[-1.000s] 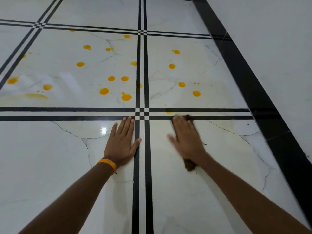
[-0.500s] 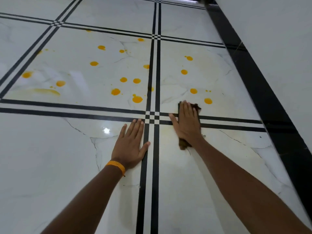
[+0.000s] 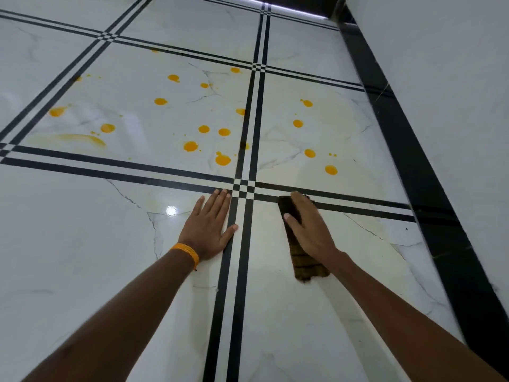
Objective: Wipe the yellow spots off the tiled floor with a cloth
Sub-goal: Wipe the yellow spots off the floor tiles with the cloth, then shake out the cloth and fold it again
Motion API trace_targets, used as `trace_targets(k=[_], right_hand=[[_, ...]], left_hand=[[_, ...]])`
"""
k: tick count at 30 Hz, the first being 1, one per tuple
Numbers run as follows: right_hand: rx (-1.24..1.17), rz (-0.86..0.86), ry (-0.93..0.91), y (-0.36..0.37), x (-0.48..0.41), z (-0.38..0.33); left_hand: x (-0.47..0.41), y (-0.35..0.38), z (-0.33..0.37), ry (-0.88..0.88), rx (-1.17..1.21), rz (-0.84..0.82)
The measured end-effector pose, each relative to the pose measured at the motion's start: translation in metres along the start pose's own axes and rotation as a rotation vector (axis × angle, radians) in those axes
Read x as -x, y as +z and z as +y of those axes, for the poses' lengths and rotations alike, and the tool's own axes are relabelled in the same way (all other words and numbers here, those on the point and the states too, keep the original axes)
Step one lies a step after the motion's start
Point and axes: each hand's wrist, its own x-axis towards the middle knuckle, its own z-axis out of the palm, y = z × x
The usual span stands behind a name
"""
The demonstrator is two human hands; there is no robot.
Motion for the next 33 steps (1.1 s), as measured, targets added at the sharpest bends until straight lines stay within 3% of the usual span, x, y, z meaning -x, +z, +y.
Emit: trace_targets(k=[3, 8, 11, 17, 20, 22, 25, 27, 30, 33], right_hand=[[0.031, 0.246, 0.292, -0.016, 0.003, 0.006], [-0.034, 0.128, 0.562, -0.029, -0.003, 0.003], [-0.042, 0.147, 0.613, -0.033, -0.009, 0.003], [-0.014, 0.209, 0.54, -0.039, -0.008, 0.0], [-0.3, 0.118, 0.623, -0.045, -0.011, -0.004], [-0.598, 0.062, 0.712, -0.053, -0.016, -0.016], [-0.997, -0.072, 0.724, -0.071, -0.023, -0.049], [-0.995, -0.194, 0.607, -0.087, -0.023, -0.074], [-0.882, -0.319, 0.36, -0.108, -0.021, -0.1], [-0.719, -0.394, 0.211, -0.124, -0.019, -0.119]], left_hand=[[-0.004, -0.013, 0.002, -0.02, -0.02, -0.101], [-0.024, -0.06, 0.015, -0.011, -0.092, -0.304], [-0.042, -0.085, 0.019, 0.018, -0.118, -0.335], [-0.061, -0.123, 0.047, -0.097, 0.192, -0.334], [-0.067, -0.129, 0.061, -0.203, 0.418, -0.372], [-0.065, -0.133, 0.074, -0.304, 0.707, -0.406], [-0.056, -0.146, 0.098, -0.443, 1.168, -0.59], [-0.053, -0.158, 0.111, -0.559, 1.477, -0.641], [-0.057, -0.175, 0.114, -0.773, 1.828, -0.517], [-0.062, -0.192, 0.103, -0.776, 1.975, -0.469]])
